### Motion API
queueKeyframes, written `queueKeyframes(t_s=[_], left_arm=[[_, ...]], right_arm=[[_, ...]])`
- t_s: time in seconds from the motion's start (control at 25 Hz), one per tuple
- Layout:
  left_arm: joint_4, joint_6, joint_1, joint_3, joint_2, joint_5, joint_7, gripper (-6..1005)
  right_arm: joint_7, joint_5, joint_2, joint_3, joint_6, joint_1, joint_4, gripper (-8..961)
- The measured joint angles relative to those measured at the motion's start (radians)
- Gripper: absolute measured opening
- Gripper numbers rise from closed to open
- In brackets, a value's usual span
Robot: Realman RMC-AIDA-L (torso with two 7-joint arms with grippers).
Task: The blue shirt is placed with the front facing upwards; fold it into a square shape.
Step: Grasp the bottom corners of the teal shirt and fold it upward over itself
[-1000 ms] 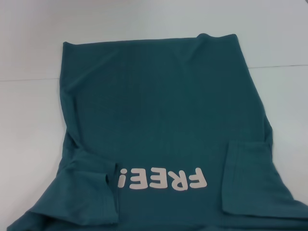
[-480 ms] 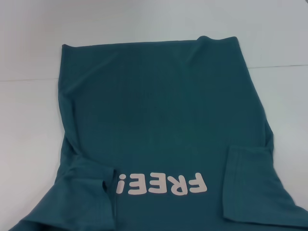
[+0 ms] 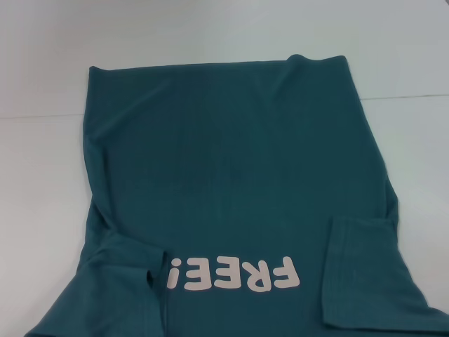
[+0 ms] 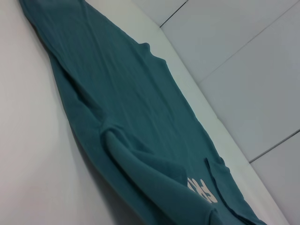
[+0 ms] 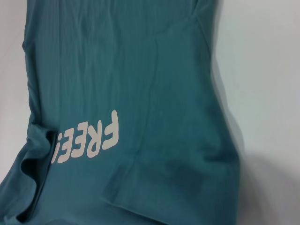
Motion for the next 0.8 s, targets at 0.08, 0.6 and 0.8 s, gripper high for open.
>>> queueKeyframes(t_s=[0.08, 0.6, 0.8], left_arm=[[0.003, 0.000, -0.002, 0.000, 0.000, 0.000, 0.002, 54], [0.008, 0.001, -0.047, 0.000, 0.008, 0.000, -0.002, 57], [0.052, -0.012, -0.094, -0.005, 0.017, 0.000, -0.008, 58]], right_arm=[[0.000, 0.000, 0.000, 0.001, -0.001, -0.001, 0.000, 22], [-0.002, 0.069, -0.011, 0.014, -0.001, 0.011, 0.034, 21], [-0.002, 0.143, -0.027, 0.015, 0.012, 0.034, 0.094, 21]])
